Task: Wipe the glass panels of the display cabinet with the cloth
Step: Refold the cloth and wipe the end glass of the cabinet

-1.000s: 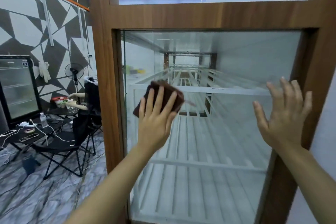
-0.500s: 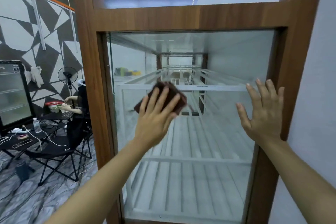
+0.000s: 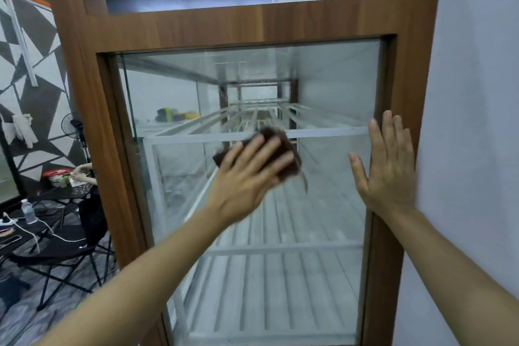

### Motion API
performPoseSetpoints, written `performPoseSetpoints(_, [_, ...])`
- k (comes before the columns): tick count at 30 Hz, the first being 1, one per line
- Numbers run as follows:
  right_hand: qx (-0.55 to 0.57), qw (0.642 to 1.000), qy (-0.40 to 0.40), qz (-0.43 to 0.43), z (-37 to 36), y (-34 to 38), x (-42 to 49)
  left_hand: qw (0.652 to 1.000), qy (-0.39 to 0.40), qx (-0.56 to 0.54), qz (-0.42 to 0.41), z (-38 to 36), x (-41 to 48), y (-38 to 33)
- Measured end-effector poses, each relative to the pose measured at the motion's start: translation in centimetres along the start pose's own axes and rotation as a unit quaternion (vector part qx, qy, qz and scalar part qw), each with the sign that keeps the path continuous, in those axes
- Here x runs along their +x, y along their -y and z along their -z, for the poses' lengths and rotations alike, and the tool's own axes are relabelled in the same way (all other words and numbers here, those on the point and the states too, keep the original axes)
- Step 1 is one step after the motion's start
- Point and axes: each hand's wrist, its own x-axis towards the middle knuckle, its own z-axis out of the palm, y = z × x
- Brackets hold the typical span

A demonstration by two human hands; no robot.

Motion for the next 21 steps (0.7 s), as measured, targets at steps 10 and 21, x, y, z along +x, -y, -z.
performPoseSetpoints(10, [-0.016,1.000,0.002,0.014,0.0,-0.4,-0.1,0.997,-0.003,0.040,-0.063,-0.8,3.2,-2.9])
performPoseSetpoints(21, [0.125,0.991,-0.052,-0.005,0.3,-0.3,-0.2,0.996,-0.068,-0.031,0.050,-0.6,12.0,-3.2])
